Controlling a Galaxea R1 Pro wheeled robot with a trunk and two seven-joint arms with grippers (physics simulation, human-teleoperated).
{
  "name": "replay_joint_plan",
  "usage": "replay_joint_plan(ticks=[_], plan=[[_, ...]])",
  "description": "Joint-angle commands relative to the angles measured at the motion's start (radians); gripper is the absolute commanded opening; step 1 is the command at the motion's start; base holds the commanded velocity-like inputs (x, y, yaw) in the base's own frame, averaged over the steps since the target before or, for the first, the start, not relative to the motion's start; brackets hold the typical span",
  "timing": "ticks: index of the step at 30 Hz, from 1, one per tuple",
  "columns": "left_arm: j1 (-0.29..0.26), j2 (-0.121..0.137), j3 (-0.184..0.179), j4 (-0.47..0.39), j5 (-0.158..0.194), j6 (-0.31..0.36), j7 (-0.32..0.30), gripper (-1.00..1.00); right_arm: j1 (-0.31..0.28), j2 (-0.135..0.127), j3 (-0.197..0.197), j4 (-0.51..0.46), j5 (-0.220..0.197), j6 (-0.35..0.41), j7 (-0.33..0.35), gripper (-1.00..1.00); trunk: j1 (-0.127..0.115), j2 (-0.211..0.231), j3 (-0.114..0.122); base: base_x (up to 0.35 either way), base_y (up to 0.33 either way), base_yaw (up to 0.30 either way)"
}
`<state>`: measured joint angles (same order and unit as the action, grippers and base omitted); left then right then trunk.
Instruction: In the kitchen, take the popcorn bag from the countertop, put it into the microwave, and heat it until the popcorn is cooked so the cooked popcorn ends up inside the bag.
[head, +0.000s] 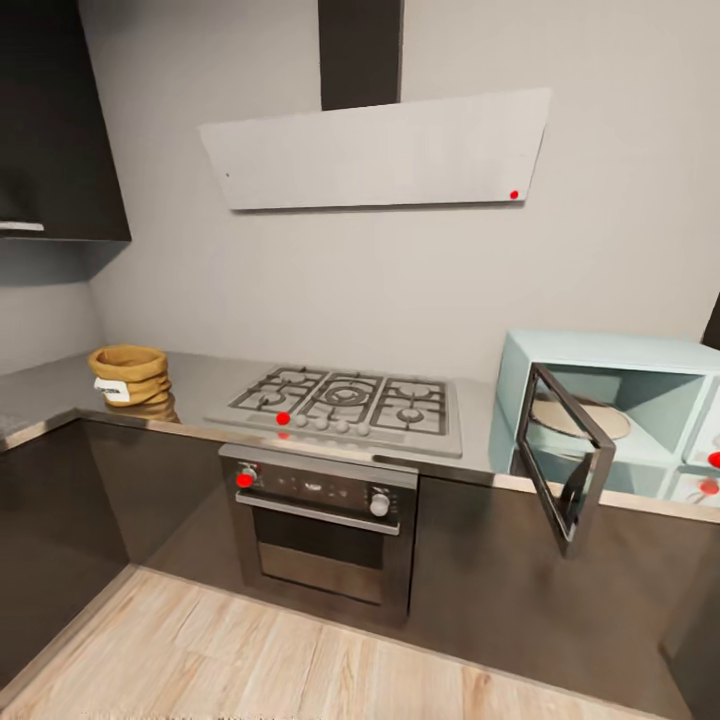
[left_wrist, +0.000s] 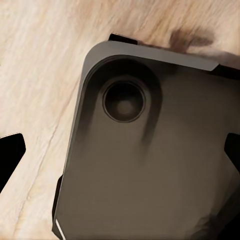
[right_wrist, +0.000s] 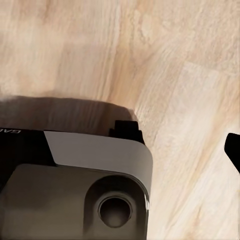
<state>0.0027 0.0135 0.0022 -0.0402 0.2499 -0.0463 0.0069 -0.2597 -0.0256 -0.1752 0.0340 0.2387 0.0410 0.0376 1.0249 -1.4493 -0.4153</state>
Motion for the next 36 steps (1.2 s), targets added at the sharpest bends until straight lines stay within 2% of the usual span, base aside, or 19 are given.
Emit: replay_joint_plan(ticks=[1, 36], plan=[[0.000, 0.000, 0.000, -0.001, 0.005, -0.002, 0.001, 1.00, -0.001, 0.000, -0.008, 0.001, 0.010, 0.002, 0.002, 1.00, 0.000, -0.001, -0.001, 0.000, 0.000, 0.272], [0.000, 0.000, -0.001, -0.001, 0.005, -0.002, 0.001, 1.00, -0.001, 0.000, -0.009, 0.001, 0.010, 0.003, 0.002, 1.00, 0.000, -0.001, -0.001, 0.000, 0.000, 0.272]])
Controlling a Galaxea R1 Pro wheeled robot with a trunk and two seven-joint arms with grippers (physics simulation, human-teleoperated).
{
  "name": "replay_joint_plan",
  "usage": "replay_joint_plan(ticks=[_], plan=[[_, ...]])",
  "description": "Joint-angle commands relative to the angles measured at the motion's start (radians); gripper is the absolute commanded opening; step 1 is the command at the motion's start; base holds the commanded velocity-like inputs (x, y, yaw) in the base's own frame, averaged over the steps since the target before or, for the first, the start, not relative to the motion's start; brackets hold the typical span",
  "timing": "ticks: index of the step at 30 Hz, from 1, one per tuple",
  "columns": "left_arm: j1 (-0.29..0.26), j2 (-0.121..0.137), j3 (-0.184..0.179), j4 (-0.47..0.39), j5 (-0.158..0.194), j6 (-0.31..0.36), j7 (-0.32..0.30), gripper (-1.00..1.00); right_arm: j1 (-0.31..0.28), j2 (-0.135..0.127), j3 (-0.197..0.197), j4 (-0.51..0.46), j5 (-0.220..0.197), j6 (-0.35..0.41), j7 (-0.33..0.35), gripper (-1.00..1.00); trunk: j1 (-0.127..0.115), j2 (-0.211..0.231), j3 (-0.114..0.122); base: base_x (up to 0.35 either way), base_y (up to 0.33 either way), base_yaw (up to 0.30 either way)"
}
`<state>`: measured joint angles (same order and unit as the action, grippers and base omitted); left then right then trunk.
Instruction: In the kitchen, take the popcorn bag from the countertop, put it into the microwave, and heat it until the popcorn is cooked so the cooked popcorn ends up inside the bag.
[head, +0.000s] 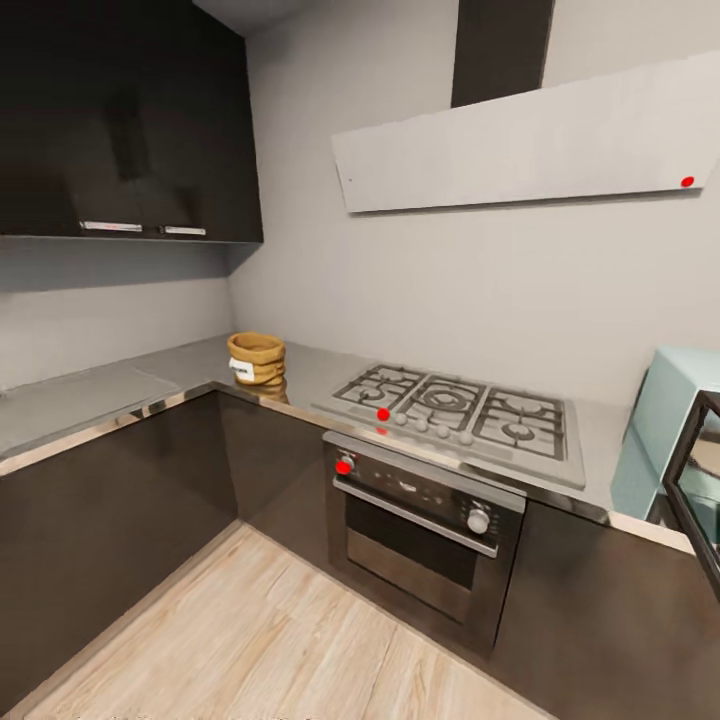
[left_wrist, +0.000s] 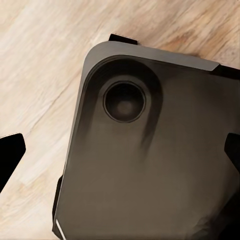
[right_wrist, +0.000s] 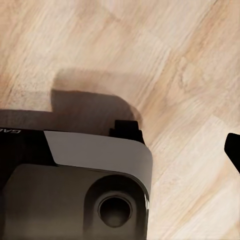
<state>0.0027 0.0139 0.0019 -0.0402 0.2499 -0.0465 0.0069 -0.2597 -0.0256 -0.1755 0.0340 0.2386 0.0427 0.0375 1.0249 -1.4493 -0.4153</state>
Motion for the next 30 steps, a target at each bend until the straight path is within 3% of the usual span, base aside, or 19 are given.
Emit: replay_joint_plan(ticks=[1, 22, 30], plan=[[0.000, 0.000, 0.000, -0.001, 0.005, -0.001, 0.001, 1.00, -0.001, 0.000, -0.009, 0.001, 0.010, 0.002, 0.002, 1.00, 0.000, -0.001, -0.001, 0.000, 0.000, 0.272], [0.000, -0.009, -0.002, 0.000, 0.006, -0.002, -0.005, 1.00, -0.001, -0.002, -0.009, 0.001, 0.010, -0.002, 0.002, 1.00, 0.000, -0.001, -0.001, 0.000, 0.000, 0.272], [0.000, -0.009, 0.006, 0.002, 0.012, 0.001, -0.008, 1.00, -0.001, -0.007, -0.006, 0.000, 0.015, 0.001, 0.002, 1.00, 0.000, -0.001, -0.001, 0.079, 0.000, 0.047]])
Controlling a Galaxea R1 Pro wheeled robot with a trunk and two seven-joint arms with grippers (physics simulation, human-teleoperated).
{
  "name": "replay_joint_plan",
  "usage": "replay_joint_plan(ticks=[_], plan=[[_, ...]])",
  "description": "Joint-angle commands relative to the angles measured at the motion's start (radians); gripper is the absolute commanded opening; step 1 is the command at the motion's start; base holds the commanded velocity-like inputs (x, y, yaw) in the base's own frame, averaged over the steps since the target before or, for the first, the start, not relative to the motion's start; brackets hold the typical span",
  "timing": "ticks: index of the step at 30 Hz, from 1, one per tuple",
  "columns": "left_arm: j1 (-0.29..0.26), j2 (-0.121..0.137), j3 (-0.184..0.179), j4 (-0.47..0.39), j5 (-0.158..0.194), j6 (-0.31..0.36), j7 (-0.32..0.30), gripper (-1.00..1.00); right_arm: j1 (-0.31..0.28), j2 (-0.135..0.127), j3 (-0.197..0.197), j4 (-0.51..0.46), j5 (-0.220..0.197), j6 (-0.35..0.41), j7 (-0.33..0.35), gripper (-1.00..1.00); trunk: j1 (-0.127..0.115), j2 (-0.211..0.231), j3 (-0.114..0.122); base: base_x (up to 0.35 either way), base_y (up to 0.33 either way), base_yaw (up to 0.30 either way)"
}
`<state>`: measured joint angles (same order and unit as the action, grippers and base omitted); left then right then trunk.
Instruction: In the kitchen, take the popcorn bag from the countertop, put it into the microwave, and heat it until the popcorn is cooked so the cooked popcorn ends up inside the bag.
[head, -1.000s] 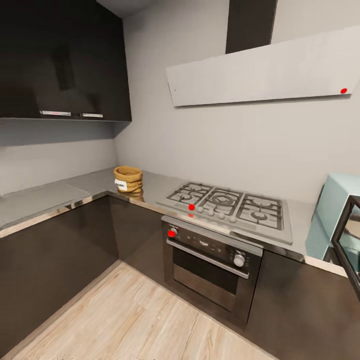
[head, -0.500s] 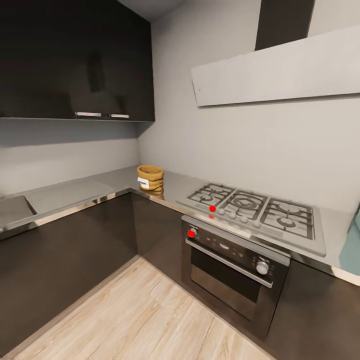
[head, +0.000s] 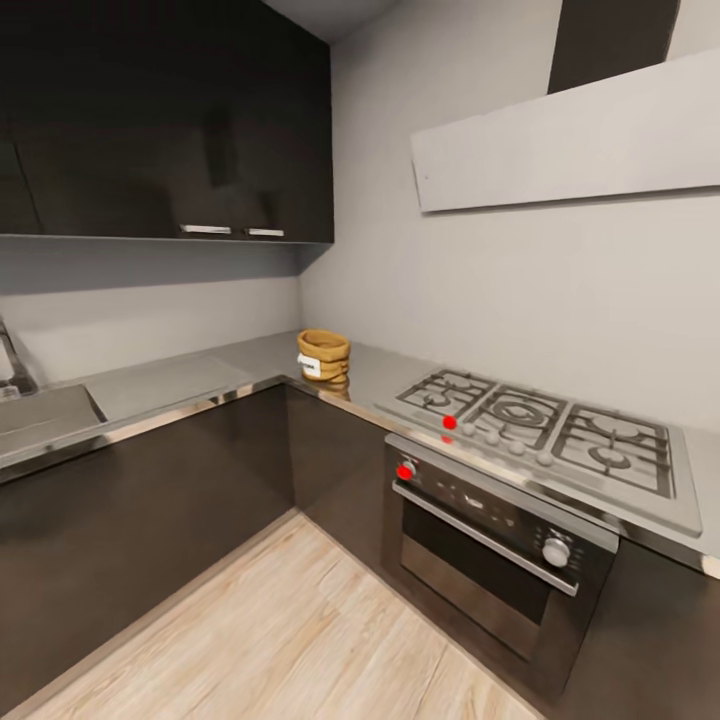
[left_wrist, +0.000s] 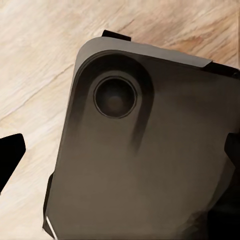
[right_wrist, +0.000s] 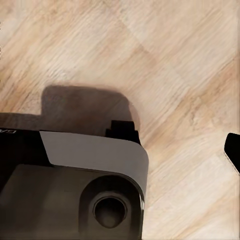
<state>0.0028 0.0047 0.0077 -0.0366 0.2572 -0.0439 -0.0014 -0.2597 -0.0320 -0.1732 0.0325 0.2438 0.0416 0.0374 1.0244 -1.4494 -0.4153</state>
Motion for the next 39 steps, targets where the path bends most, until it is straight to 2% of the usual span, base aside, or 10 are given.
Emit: replay_joint_plan(ticks=[1, 13, 16, 21, 34, 39], plan=[[0.000, 0.000, -0.001, -0.001, 0.005, -0.001, 0.000, 1.00, -0.001, -0.001, -0.008, 0.001, 0.010, 0.001, 0.002, 1.00, 0.001, 0.000, -0.001, 0.292, 0.000, 0.001], [0.000, 0.001, -0.002, -0.001, 0.005, 0.004, 0.000, 1.00, -0.001, 0.003, -0.003, 0.001, 0.014, 0.004, 0.006, 1.00, 0.001, 0.000, -0.001, 0.320, 0.050, 0.000], [0.000, 0.001, -0.001, -0.002, 0.005, 0.001, 0.000, 1.00, -0.001, 0.015, -0.003, 0.001, 0.014, 0.009, 0.007, 1.00, 0.001, 0.000, -0.001, 0.323, 0.088, 0.004], [0.000, 0.001, 0.001, -0.001, 0.005, -0.001, 0.000, 1.00, -0.001, 0.023, -0.002, 0.001, 0.014, 0.010, 0.005, 1.00, 0.001, 0.000, -0.001, 0.323, 0.088, 0.220], [0.000, 0.001, 0.001, -0.001, 0.007, -0.002, 0.000, 1.00, -0.001, 0.024, -0.002, 0.001, 0.014, 0.009, 0.004, 1.00, 0.001, 0.000, -0.001, 0.266, 0.026, 0.268], [0.000, 0.001, 0.001, -0.002, 0.007, -0.002, 0.000, 1.00, -0.001, 0.019, -0.002, 0.001, 0.014, 0.005, 0.004, 1.00, 0.001, 0.000, -0.001, 0.218, 0.000, 0.072]])
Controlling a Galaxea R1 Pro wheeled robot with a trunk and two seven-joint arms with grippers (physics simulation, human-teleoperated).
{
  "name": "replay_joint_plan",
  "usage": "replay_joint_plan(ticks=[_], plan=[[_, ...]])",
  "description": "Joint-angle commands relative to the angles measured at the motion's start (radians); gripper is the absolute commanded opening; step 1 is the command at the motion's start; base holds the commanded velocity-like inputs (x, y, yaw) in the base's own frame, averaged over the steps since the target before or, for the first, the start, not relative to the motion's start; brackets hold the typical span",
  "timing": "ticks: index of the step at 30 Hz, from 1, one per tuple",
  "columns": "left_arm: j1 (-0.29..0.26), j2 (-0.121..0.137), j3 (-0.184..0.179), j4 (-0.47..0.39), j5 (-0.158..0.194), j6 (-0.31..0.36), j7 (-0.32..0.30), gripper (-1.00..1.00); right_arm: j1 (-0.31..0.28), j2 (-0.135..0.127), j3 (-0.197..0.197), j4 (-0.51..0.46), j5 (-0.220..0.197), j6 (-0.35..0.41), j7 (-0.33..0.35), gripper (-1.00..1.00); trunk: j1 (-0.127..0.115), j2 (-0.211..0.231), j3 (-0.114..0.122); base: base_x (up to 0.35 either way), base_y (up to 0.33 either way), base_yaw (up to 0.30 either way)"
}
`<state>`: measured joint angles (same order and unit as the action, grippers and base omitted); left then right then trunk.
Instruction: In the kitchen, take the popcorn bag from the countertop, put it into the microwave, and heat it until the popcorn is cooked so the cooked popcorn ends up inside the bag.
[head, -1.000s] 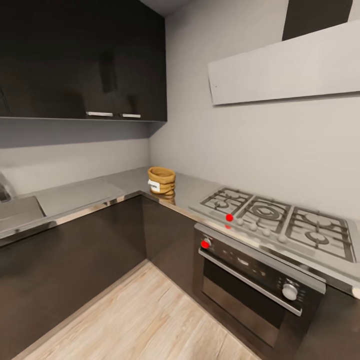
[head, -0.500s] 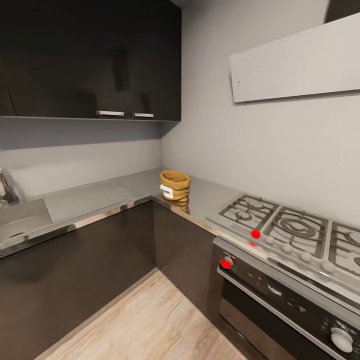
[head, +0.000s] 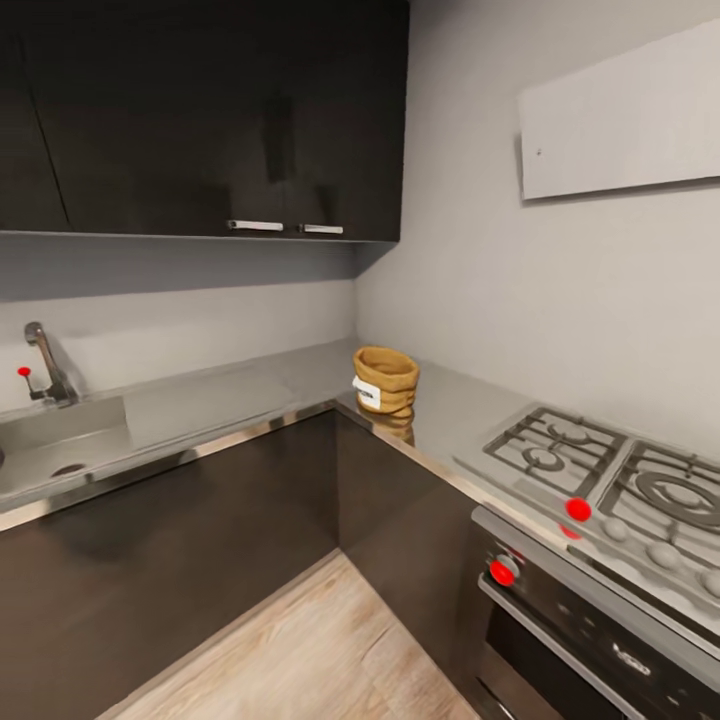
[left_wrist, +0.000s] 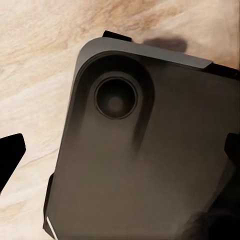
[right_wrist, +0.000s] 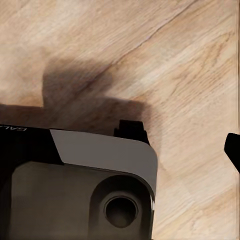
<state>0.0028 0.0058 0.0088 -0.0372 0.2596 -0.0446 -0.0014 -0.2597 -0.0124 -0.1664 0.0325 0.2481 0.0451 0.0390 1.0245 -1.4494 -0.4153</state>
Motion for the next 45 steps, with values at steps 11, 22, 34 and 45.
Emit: replay_joint_plan(ticks=[11, 22, 34, 45], plan=[[0.000, -0.001, 0.005, -0.002, 0.007, -0.003, 0.007, 1.00, -0.001, -0.005, -0.007, 0.001, 0.010, 0.005, 0.004, 1.00, 0.000, 0.000, -0.001, 0.100, 0.000, 0.001], [0.000, -0.002, 0.004, -0.001, 0.006, -0.003, 0.011, 1.00, -0.001, -0.005, -0.007, 0.001, 0.010, 0.000, 0.004, 1.00, -0.011, 0.021, 0.009, 0.000, 0.000, 0.000], [0.000, -0.001, 0.004, -0.001, 0.006, -0.003, 0.011, 1.00, -0.001, -0.009, -0.007, 0.001, 0.008, 0.003, 0.003, 1.00, -0.057, 0.105, 0.046, 0.000, 0.000, 0.000], [0.000, -0.001, 0.003, -0.001, 0.006, -0.003, 0.011, 1.00, 0.048, -0.002, -0.008, 0.003, 0.007, -0.002, 0.009, 1.00, -0.099, 0.182, 0.081, 0.000, 0.000, 0.000]])
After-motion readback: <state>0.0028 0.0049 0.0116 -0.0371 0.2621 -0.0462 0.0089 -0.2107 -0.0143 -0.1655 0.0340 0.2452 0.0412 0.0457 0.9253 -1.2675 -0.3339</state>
